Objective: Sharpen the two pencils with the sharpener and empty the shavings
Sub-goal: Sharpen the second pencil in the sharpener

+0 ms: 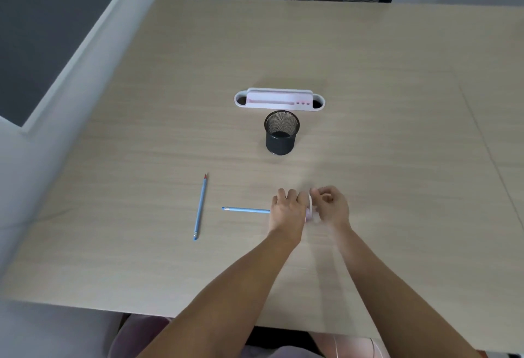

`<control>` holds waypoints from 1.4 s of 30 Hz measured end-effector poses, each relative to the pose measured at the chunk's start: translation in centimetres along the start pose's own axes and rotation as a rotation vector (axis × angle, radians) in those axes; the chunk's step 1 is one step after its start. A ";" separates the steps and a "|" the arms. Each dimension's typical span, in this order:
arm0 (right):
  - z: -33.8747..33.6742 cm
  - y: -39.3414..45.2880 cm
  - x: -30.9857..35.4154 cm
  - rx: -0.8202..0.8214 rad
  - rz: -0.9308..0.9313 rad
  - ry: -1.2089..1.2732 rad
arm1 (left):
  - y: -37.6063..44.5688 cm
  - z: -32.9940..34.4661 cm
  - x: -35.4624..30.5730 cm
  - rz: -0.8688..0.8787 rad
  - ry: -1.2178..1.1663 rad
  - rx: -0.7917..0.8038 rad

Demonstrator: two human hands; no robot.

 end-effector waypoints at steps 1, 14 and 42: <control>0.4 0.3 -0.6 -0.016 0.028 -0.028 | -0.1 -0.1 0.0 0.000 0.010 0.012; -2.4 -6.4 -2.3 0.137 -0.041 0.047 | 0.1 0.3 0.0 0.012 -0.002 -0.030; -0.7 -0.4 0.9 0.023 -0.150 -0.114 | -0.1 -0.3 -0.1 -0.014 0.039 -0.023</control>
Point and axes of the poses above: each hand's wrist, its own y-axis towards the middle knuckle, its own z-axis out of the palm, x = y × z, the point moved 3 cm from there along y, towards the middle knuckle, and after that the axes turned 12 degrees about -x, right-handed, at the moved point
